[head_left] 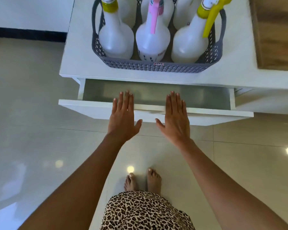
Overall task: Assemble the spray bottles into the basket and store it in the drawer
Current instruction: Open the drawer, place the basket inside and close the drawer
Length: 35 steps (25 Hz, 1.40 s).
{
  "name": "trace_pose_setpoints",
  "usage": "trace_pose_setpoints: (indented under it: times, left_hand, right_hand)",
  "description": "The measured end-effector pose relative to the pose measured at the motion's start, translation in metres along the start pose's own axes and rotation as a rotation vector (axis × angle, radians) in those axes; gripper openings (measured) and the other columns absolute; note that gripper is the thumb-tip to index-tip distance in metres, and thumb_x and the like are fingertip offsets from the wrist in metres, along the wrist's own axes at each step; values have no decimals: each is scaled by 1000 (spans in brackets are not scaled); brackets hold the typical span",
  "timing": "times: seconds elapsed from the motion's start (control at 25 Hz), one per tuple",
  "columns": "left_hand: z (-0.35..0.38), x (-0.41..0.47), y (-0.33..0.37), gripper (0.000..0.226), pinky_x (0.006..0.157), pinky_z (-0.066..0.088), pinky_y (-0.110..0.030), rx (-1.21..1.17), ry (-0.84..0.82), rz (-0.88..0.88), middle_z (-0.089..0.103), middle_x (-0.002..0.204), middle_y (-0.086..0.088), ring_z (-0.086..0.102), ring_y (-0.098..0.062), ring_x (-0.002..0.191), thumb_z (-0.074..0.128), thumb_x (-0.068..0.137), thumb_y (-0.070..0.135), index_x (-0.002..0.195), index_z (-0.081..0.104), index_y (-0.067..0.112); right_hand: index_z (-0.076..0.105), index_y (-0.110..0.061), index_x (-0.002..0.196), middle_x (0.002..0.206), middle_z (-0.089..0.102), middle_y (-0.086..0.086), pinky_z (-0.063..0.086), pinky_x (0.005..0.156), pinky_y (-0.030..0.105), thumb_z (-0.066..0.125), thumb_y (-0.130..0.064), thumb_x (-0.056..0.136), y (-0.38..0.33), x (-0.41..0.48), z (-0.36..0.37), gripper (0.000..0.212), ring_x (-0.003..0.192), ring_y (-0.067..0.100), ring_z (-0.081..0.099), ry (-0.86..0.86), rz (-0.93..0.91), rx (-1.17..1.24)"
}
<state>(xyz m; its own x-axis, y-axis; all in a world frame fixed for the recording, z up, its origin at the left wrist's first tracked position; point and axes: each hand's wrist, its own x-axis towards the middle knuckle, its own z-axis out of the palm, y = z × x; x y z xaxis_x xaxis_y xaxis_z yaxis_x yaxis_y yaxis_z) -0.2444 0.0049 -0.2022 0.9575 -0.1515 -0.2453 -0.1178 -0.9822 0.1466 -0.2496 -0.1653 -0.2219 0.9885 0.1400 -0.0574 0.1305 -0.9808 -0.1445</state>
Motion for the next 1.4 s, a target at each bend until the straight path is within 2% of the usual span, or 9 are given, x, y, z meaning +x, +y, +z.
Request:
trace_pose_setpoints:
  times: [0.12,0.4,0.68,1.12,1.4]
  left_hand:
    - [0,-4,3,90,117,-4,-43,76,-93,-7,-7,156,-17,-9,-32,144,47,85,46,142,-6,3]
    - [-5,-44,6,96,118,-2,-44,40,-226,14,-16,154,-19,-14,-34,143,53,81,36,141,-14,1]
    - [12,-118,6,108,118,-2,-44,33,-291,51,-24,151,-20,-20,-35,141,58,77,41,138,-20,0]
    - [33,-208,17,106,117,-5,-43,-36,-351,24,-27,151,-18,-24,-33,140,58,76,33,139,-21,1]
    - [38,-249,22,104,119,-5,-44,-70,-415,-7,-30,150,-18,-27,-33,138,57,76,30,139,-22,2]
  right_hand:
    - [17,4,141,151,22,23,11,115,42,59,-44,82,4,-2,5,87,141,36,20,-81,-14,-39]
    - [2,0,144,156,2,17,1,118,39,56,-41,85,-5,-45,-13,89,145,30,1,-230,-14,58]
    - [-16,-3,141,155,-17,14,-9,116,38,39,-29,90,-26,-119,-7,79,143,28,-16,-290,50,63]
    - [-19,-3,140,153,-23,13,-13,116,36,37,-25,87,-41,-212,-6,80,141,26,-22,-363,73,112]
    - [-27,-6,134,148,-32,10,-14,116,36,37,-25,85,-51,-253,-5,83,140,24,-25,-412,102,129]
